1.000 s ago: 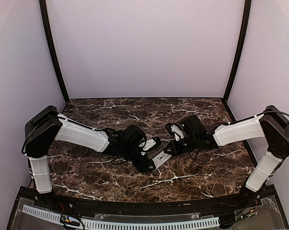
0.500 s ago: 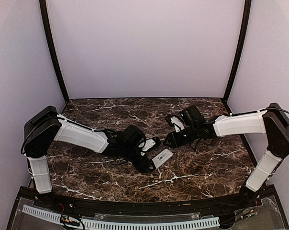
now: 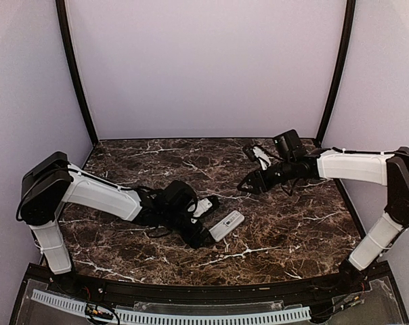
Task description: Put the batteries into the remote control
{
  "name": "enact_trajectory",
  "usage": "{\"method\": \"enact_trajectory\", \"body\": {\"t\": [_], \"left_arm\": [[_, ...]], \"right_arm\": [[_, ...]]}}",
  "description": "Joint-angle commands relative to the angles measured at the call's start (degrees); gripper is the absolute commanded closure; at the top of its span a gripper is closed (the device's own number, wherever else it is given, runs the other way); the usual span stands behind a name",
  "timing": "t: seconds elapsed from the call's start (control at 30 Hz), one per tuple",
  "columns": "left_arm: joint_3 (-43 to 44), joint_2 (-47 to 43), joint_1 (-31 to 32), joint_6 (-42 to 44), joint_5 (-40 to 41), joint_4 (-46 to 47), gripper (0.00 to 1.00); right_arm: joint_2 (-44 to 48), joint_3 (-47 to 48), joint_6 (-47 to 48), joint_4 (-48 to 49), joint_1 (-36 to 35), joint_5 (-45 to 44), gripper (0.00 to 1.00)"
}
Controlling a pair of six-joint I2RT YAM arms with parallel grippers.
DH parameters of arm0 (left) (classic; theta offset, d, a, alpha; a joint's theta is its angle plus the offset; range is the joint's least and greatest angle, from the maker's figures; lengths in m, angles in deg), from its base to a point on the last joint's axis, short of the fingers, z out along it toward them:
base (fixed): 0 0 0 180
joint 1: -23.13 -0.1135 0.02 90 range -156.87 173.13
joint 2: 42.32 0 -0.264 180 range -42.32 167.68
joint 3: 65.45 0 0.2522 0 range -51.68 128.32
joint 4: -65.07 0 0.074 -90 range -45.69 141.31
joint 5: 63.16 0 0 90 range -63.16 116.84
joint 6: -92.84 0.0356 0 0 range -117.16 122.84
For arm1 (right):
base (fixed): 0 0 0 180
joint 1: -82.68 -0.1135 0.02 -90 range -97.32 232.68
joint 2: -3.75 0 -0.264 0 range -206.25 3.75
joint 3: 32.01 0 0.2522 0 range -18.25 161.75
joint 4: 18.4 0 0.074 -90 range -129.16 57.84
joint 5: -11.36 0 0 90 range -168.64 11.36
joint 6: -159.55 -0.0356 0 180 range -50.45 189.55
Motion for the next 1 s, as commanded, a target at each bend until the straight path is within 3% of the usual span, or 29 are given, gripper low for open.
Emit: {"method": "enact_trajectory", "body": {"t": [0.0,0.1,0.2,0.6,0.97], "left_arm": [[-2.1,-2.3,2.1,2.1,2.6,-1.0,0.21],[-3.5,-3.2,2.6,4.0,4.2,-0.7,0.21],[-4.3,-2.9,3.6,6.9,6.1,-0.3,0.21],[-1.6,4.0,5.6,12.0,8.4,2.6,0.21],[-1.6,4.7,4.2,11.0,10.5,4.0,0.22]], "right_arm": [[-6.1,9.4,1.6,-7.6,1.9,-2.3,0.42],[-16.4,22.4,1.4,-18.5,1.9,-2.0,0.52],[-21.7,26.0,1.7,-20.1,1.1,-1.0,0.64],[-29.6,23.3,2.3,-20.8,-1.4,1.1,0.91],[-27.6,16.6,0.2,-19.2,-1.7,4.7,0.99]]}}
